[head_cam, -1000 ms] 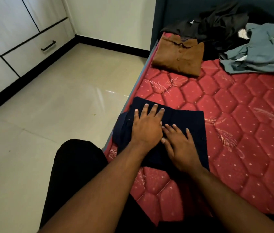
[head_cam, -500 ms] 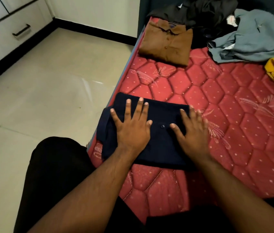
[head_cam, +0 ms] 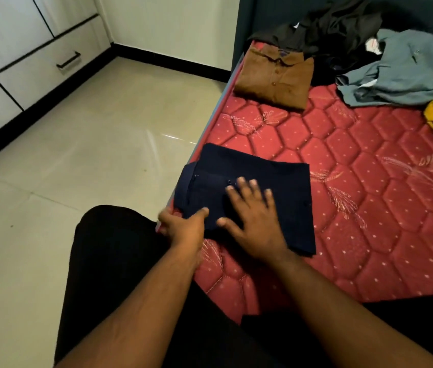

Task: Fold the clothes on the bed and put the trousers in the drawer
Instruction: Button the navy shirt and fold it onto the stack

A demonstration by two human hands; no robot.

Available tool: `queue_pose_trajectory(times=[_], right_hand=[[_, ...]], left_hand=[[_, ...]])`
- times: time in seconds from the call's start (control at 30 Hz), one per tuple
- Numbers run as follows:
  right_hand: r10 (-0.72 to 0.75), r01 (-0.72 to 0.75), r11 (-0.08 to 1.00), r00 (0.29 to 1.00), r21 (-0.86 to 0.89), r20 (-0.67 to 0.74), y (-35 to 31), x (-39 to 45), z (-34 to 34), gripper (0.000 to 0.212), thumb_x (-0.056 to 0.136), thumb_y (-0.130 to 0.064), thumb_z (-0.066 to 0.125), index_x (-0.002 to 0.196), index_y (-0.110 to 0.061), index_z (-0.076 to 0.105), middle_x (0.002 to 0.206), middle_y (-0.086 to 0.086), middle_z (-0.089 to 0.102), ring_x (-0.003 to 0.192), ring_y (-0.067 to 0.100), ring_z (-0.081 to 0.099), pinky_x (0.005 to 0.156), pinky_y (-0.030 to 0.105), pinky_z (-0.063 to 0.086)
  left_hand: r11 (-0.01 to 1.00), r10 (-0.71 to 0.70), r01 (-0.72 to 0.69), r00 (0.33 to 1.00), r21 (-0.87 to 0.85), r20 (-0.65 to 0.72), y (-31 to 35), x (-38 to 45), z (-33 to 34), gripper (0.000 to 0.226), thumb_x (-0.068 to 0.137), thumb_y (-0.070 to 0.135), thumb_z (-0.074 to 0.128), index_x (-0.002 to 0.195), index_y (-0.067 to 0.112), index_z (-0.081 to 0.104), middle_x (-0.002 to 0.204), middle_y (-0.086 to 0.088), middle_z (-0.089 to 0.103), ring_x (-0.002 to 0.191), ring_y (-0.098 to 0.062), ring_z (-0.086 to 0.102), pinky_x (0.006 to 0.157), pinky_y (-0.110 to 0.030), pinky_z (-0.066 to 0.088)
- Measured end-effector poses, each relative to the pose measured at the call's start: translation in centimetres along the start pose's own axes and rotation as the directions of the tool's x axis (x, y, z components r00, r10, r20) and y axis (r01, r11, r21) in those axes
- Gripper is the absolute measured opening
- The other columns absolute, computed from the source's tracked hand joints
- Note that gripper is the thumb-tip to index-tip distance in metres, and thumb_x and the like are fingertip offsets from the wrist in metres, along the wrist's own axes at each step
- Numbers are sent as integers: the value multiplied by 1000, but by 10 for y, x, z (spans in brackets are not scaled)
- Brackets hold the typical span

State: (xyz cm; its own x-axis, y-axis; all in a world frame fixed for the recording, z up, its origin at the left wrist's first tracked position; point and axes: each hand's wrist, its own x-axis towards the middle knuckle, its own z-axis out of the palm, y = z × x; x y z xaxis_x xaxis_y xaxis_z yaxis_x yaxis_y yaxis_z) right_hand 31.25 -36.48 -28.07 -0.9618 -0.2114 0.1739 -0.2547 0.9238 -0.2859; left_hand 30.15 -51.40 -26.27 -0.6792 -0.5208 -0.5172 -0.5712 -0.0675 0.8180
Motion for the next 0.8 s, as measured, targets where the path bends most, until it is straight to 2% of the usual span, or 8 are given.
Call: queue_pose_trajectory(times=[0.13, 0.27, 0.33, 0.4, 0.5, 0.6, 0.7, 0.8], right_hand=[[-90, 102, 993, 981, -63, 173, -35, -12, 29, 81, 85, -69, 26, 153, -25, 22, 161, -1, 15, 149, 20, 9, 119, 56, 5], [27, -26, 1000, 995, -8, 92, -40, -2, 19, 64, 91, -41, 31, 153, -24, 24, 159, -4, 25, 147, 18, 20, 119, 45, 5], [100, -112, 976, 992, 186, 71, -40, 6, 3, 56, 96, -24, 42, 150, -25, 31, 154, -4, 36, 143, 16, 30, 120, 39, 17], [185, -193, 899, 981, 394, 57, -34, 15, -24, 43, 97, -26, 47, 139, -25, 49, 137, -2, 57, 125, 17, 51, 107, 37, 39], [263, -286, 712, 955, 641, 135, -21, 28, -79, 17, 98, -21, 51, 106, -19, 66, 98, -1, 68, 89, 15, 60, 82, 37, 48], [297, -370, 358, 916, 857, 271, -11, 30, -145, 17, 99, -15, 48, 99, -12, 65, 89, 8, 68, 80, 22, 63, 73, 36, 51], [261, -357, 9, 902, 934, 343, 2, 22, -206, 27, 92, -23, 50, 111, -10, 64, 102, 11, 72, 84, 23, 71, 71, 33, 59], [245, -334, -173, 896, 926, 369, 29, 17, -241, 44, 83, -37, 53, 113, -10, 69, 113, 13, 70, 95, 25, 71, 70, 36, 59]], left_hand=[[973, -107, 135, 982, -185, 157, 7, 4, -13, 53, 79, 0, 74, 120, 15, 43, 106, -14, 62, 72, -23, 60, 37, -22, 41], [854, -84, 258, 926, -453, 368, 18, -1, -20, 34, 86, 2, 68, 110, 12, 47, 82, -15, 63, 54, -21, 60, 47, -28, 50], [714, -83, 405, 859, -571, 505, 19, -7, -23, 11, 98, 14, 51, 101, 4, 55, 81, -15, 64, 66, -23, 63, 68, -34, 54], [637, -116, 490, 825, -596, 554, 16, -9, -20, 23, 101, 10, 34, 93, 3, 55, 87, -18, 64, 80, -29, 61, 85, -40, 48], [801, -42, 348, 845, -488, 533, 21, -4, -3, 29, 97, -4, 32, 105, 14, 54, 89, -12, 67, 73, -24, 67, 66, -36, 55], [868, 116, 205, 801, -452, 587, 52, 4, 12, 38, 100, 13, 52, 135, 28, 49, 105, -10, 73, 72, -19, 71, 50, -20, 53], [919, 260, 64, 643, -388, 721, 94, 0, 19, 69, 82, 43, 76, 141, 23, 49, 133, -16, 58, 115, -31, 57, 73, -27, 54], [894, 389, -16, 527, -448, 756, 134, -14, 24, 74, 73, 37, 82, 134, 7, 54, 128, -16, 63, 116, -32, 61, 96, -41, 53]])
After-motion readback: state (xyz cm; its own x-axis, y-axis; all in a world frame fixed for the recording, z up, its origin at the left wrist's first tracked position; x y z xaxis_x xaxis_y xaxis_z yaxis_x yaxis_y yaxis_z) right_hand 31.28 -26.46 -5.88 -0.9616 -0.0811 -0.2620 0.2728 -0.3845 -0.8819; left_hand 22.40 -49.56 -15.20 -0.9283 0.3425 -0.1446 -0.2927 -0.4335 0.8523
